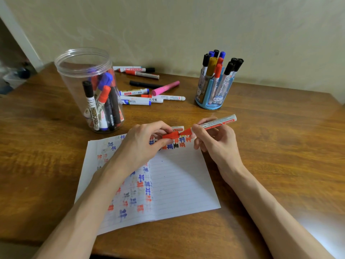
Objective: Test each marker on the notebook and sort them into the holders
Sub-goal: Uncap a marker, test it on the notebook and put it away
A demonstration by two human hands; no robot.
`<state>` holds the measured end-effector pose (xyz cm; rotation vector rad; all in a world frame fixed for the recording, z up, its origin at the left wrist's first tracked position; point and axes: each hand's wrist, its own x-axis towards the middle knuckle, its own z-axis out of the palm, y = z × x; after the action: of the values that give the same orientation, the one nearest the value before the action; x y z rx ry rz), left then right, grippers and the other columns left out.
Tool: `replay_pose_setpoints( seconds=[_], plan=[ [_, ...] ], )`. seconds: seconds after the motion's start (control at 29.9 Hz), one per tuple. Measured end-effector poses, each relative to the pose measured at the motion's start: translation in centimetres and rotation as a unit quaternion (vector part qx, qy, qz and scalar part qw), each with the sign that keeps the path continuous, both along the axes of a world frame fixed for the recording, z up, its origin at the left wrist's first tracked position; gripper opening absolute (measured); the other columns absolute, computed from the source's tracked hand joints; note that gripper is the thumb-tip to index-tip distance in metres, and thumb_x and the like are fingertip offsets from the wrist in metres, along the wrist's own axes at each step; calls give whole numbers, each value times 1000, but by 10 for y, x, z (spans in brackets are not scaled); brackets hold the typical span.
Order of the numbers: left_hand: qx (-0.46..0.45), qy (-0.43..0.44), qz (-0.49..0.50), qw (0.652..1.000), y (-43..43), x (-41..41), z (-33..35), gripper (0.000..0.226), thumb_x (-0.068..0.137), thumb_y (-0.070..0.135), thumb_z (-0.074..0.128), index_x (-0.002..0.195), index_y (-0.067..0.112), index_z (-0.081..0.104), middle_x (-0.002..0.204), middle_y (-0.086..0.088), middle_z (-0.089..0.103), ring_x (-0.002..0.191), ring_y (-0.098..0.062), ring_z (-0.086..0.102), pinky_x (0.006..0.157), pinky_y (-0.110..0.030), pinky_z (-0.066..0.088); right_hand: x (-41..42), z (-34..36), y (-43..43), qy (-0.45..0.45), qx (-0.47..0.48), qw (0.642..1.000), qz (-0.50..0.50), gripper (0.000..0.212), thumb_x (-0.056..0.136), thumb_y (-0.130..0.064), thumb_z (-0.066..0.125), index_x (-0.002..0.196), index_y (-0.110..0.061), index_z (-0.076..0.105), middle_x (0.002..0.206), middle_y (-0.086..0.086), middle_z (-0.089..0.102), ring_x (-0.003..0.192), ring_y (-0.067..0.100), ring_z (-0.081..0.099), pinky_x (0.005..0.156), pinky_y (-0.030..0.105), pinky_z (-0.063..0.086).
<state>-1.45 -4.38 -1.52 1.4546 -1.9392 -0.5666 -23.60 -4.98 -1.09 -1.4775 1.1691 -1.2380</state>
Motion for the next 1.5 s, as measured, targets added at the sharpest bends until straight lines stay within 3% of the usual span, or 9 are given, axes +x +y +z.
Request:
replay_pose_setpoints(
  seconds=[0.2,0.37,0.54,0.64,0.77,0.94,1.17,1.3,1.5],
  plan=[
    [-27,-6,-14,1000,4,-3,4,24,91,26,75,114,29,69,98,22,66,84,22,55,68,-6,45,-2,2,3,8,30,996,79,22,88,-24,83,106,-12,77,99,3,79,88,16,75,74,27,60],
    [-28,-8,5,1000,0,3,3,24,94,27,71,116,34,65,100,27,61,97,19,57,74,-2,46,-11,10,-3,-70,149,980,114,28,103,-31,63,119,-14,78,105,10,80,87,21,71,72,32,55],
    [-18,-3,5,1000,-1,5,2,26,94,32,68,120,31,68,108,21,67,102,4,63,79,-11,50,-26,9,-7,91,31,993,73,24,89,-34,78,107,-18,82,90,-2,80,70,9,67,60,23,55],
    [-21,-24,-17,999,1,4,4,39,93,44,53,124,26,69,104,21,65,97,10,62,78,-10,52,-28,5,-9,152,-24,985,74,30,88,-33,78,112,-15,81,103,-7,80,88,10,77,69,27,63],
    [-47,-43,-18,998,2,4,4,31,99,34,55,122,20,71,104,15,68,94,-4,66,79,-19,54,-21,-4,-9,176,-70,980,56,33,92,-37,73,116,-16,79,106,-11,78,93,14,76,73,32,65],
    [-66,-40,-8,997,2,5,5,25,100,25,60,121,18,72,104,14,69,95,-5,66,77,-24,57,-17,-13,-6,159,-109,980,44,38,92,-36,73,118,-9,79,100,-4,77,76,11,71,66,18,55],
    [-79,-48,-8,996,4,1,8,25,99,21,62,121,14,73,107,7,71,96,-5,65,75,-11,52,-14,-19,-5,124,-93,987,36,33,91,-30,76,116,-8,79,95,-3,78,75,16,74,66,23,60],
    [-91,-55,-3,994,5,-3,11,22,99,18,63,118,13,73,107,6,71,98,-6,65,74,-13,53,-13,-20,-5,105,-84,990,29,35,89,-32,77,114,-8,80,93,-3,79,73,16,74,66,23,60],
    [-51,4,-6,999,3,3,11,19,99,26,63,116,25,70,104,20,66,102,1,63,81,-18,54,-12,-16,-13,106,-101,988,43,24,91,-27,78,111,-15,78,101,-11,78,91,8,76,76,24,61]
  ],
)
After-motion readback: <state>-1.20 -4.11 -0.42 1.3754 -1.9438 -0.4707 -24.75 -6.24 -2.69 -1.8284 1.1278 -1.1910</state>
